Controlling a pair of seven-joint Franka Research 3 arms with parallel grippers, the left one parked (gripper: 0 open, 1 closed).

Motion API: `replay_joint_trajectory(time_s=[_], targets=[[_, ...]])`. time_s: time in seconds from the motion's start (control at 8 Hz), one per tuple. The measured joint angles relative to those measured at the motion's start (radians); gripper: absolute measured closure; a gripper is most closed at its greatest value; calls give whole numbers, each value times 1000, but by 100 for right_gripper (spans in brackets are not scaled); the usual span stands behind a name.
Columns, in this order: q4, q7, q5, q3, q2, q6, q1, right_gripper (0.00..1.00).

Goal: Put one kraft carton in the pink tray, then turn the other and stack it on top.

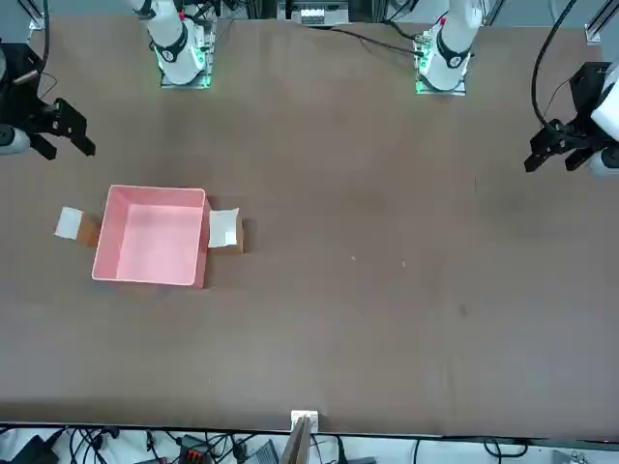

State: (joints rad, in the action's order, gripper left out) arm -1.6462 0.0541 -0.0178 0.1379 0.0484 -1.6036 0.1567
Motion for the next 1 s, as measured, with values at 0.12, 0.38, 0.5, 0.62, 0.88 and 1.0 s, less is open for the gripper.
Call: replay_joint_trajectory(time_s=[0.12,0.38,0.5,0.62,0.88,1.0], targets=[[0,-3,-2,-4,-7,0,6,0],[-1,-32,-7,-25,-35,-10,52,0],[-1,-47,-7,-32,-65,-36,88,0],[-1,-52,-8,-35,-98,-67,127,0],[-1,-58,-8,-38,-171,-140,205,0],[-1,-59,-8,-38,-211,-182,235,0]])
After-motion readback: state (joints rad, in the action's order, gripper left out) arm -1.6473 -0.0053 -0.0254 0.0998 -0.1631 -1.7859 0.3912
